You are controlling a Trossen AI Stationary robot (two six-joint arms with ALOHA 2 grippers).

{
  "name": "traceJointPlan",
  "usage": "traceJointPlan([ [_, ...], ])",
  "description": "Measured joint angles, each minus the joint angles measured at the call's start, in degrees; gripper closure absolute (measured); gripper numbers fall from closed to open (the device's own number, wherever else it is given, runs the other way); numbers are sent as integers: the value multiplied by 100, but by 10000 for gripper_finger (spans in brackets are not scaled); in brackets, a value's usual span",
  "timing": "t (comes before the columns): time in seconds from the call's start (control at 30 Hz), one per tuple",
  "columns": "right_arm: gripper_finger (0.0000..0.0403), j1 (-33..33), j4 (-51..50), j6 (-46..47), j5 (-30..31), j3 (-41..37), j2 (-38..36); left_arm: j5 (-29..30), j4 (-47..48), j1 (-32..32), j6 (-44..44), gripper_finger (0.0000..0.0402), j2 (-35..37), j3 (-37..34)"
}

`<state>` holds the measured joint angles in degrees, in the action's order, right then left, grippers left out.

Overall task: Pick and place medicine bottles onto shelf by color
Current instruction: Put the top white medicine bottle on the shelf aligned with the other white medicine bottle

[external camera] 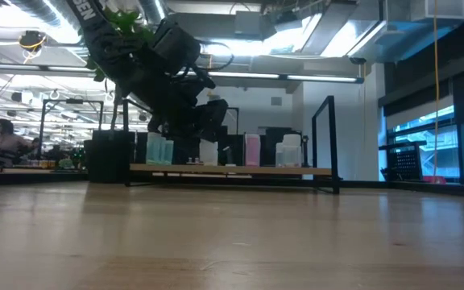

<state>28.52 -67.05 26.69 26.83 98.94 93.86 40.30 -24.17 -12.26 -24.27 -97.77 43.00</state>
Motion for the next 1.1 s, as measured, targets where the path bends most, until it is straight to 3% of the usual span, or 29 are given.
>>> traceJointPlan([
  [0.4,136,-1,0,8,0,0,0,48,191,56,665,283,21,489],
  [0.73,136,1,1,6,2,0,0,309,1000,82,229,283,23,592],
  [1.1,136,1,0,-1,2,0,0,244,1091,-12,77,283,23,592],
])
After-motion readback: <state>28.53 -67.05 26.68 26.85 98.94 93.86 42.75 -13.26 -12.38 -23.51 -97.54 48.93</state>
